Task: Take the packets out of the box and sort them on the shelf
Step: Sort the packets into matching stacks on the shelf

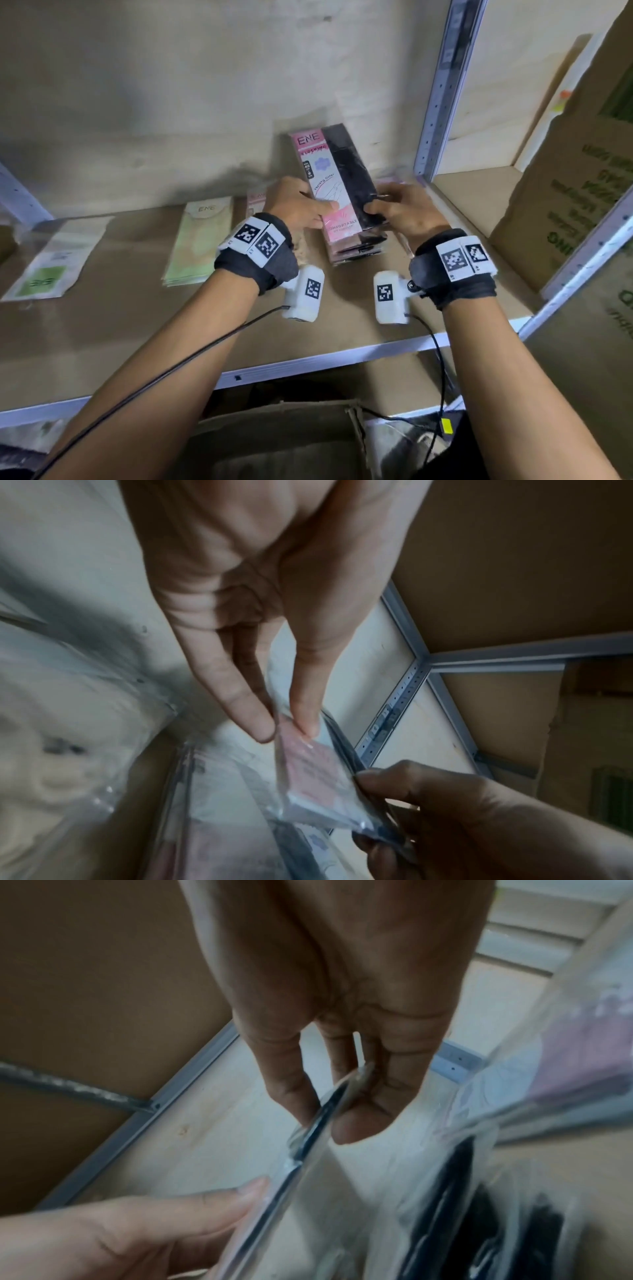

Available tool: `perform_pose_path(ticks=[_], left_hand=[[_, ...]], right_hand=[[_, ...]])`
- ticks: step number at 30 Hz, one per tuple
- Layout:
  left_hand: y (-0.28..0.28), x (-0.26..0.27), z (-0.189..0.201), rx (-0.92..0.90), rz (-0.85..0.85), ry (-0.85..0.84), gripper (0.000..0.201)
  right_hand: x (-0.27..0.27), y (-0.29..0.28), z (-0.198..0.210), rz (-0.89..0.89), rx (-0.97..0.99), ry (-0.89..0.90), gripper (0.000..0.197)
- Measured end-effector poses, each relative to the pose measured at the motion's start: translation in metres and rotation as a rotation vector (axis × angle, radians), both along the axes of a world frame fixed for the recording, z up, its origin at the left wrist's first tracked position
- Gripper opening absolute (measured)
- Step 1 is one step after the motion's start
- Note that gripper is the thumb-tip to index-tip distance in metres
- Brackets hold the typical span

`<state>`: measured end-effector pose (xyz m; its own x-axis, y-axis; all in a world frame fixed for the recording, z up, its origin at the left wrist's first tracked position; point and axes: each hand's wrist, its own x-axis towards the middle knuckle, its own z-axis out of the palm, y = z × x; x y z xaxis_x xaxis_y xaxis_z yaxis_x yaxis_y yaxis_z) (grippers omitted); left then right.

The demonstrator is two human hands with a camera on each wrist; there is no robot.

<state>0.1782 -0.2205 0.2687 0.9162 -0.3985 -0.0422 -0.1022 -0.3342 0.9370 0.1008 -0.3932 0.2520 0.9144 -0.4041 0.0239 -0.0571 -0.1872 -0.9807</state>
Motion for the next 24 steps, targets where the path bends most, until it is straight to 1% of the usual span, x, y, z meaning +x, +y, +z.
perform_pose_path(ticks=[1,3,5,6,8,10,12,15,16,19,24], left_hand=[[-0.004,0.002,-0.002,0.021,0.005,0.000,0.033],[-0.011,0.006,-0.006,0.086,0.025,-0.025,0.034],[-0.016,0.011,-0.009,0.164,0.042,-0.033,0.038],[-0.019,0.013,-0.009,0.202,0.048,-0.029,0.043],[-0.023,0.017,-0.009,0.281,0.054,-0.030,0.053],[-0.026,0.018,-0.009,0.348,0.050,-0.037,0.056],[-0.030,0.019,-0.010,0.384,0.048,-0.029,0.057],[-0.033,0.018,-0.011,0.435,0.038,-0.018,0.056],[-0.034,0.018,-0.012,0.458,0.032,-0.019,0.058],[-0.035,0.018,-0.013,0.518,0.018,-0.031,0.061],[-0.038,0.016,-0.011,0.564,0.001,-0.046,0.061]], right_hand=[[0.002,-0.004,0.000,-0.004,-0.076,0.048,0.034],[0.004,-0.009,-0.004,-0.051,-0.184,0.123,0.043],[0.006,-0.012,-0.007,-0.118,-0.254,0.160,0.045],[0.008,-0.012,-0.009,-0.137,-0.278,0.176,0.044],[0.009,-0.012,-0.011,-0.154,-0.306,0.202,0.042],[0.010,-0.012,-0.014,-0.173,-0.321,0.220,0.040],[0.010,-0.011,-0.016,-0.179,-0.345,0.239,0.037],[0.010,-0.009,-0.015,-0.164,-0.385,0.262,0.024],[0.010,-0.009,-0.015,-0.158,-0.398,0.272,0.023],[0.008,-0.008,-0.013,-0.145,-0.438,0.303,0.027],[0.006,-0.008,-0.011,-0.126,-0.447,0.342,0.032]])
